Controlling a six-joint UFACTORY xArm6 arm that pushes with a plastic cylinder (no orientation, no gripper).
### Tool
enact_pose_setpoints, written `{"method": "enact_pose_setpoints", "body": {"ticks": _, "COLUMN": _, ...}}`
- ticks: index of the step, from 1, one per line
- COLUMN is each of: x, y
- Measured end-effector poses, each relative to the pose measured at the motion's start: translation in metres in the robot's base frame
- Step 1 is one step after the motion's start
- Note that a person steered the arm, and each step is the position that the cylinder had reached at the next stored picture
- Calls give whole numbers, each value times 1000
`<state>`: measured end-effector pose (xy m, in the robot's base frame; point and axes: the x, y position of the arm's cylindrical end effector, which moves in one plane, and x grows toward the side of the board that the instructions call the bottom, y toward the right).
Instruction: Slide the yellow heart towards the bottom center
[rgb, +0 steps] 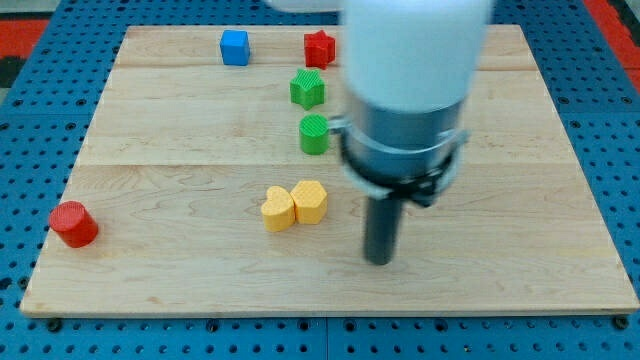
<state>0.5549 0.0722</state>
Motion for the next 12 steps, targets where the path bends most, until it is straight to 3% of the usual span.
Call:
{"method": "enact_pose_setpoints", "body": {"ticks": 1, "x": -68, "y": -15}}
{"method": "enact_pose_setpoints", "body": {"ticks": 2, "x": -123, "y": -70}}
{"method": "enact_pose_setpoints", "body": {"ticks": 3, "x": -116, "y": -112}}
{"method": "enact_pose_setpoints", "body": {"ticks": 7, "x": -13, "y": -154}}
{"method": "enact_pose_setpoints", "body": {"ticks": 8, "x": -11, "y": -228}}
{"method": "enact_pose_setpoints", "body": {"ticks": 9, "x": 36, "y": -189}}
{"method": "enact_pose_setpoints", "body": {"ticks": 12, "x": 32, "y": -94}}
